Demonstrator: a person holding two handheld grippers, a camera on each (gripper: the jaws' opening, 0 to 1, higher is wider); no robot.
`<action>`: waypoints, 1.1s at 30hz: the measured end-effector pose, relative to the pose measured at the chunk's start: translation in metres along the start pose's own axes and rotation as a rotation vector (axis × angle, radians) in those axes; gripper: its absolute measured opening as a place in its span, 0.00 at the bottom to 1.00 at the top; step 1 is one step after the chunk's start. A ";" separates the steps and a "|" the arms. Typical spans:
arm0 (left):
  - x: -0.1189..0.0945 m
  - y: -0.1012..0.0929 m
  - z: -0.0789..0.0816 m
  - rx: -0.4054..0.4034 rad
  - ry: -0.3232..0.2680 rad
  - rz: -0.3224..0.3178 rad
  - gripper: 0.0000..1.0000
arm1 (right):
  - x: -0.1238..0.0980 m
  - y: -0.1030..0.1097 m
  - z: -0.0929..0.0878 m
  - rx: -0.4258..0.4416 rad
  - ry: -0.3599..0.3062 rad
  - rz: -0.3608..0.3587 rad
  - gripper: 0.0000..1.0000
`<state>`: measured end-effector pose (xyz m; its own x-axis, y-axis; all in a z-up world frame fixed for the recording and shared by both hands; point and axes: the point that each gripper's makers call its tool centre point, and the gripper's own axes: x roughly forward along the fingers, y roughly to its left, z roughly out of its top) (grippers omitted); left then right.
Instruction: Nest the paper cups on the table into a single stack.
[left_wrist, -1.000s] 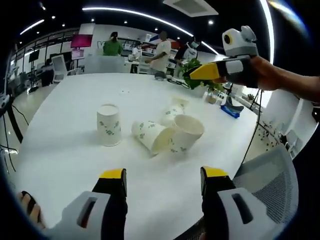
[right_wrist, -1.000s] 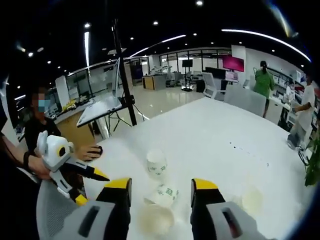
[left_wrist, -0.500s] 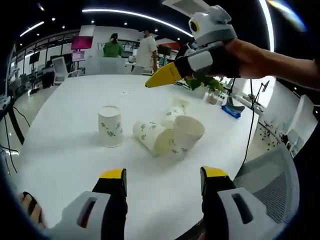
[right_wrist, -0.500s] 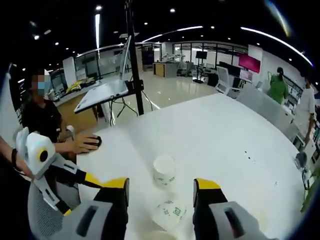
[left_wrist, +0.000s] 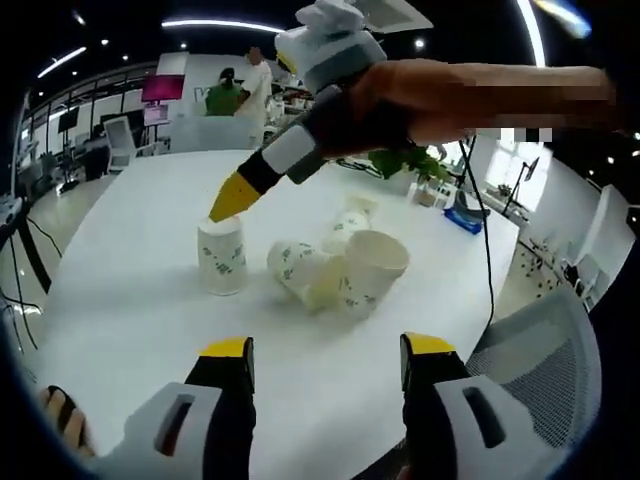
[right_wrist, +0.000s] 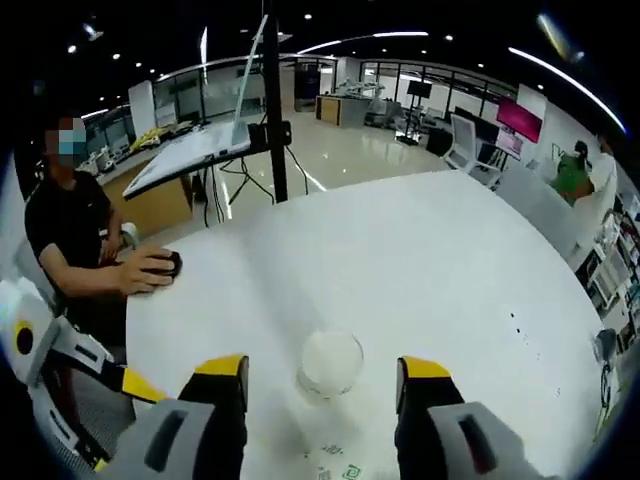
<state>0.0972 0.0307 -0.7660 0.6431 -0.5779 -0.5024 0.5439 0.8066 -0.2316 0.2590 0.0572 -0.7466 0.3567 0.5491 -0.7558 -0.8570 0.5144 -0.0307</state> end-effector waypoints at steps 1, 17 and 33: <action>-0.001 -0.001 0.000 0.001 -0.001 -0.001 0.57 | 0.003 0.000 -0.001 0.000 0.006 -0.002 0.60; -0.003 -0.001 0.003 -0.025 -0.023 -0.005 0.57 | 0.040 0.009 -0.022 0.046 0.096 -0.029 0.55; -0.001 0.003 0.001 -0.053 -0.025 -0.006 0.56 | 0.025 0.013 -0.009 0.037 0.047 -0.006 0.36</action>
<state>0.0990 0.0336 -0.7660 0.6532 -0.5853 -0.4804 0.5191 0.8080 -0.2787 0.2538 0.0713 -0.7713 0.3435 0.5146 -0.7856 -0.8399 0.5426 -0.0119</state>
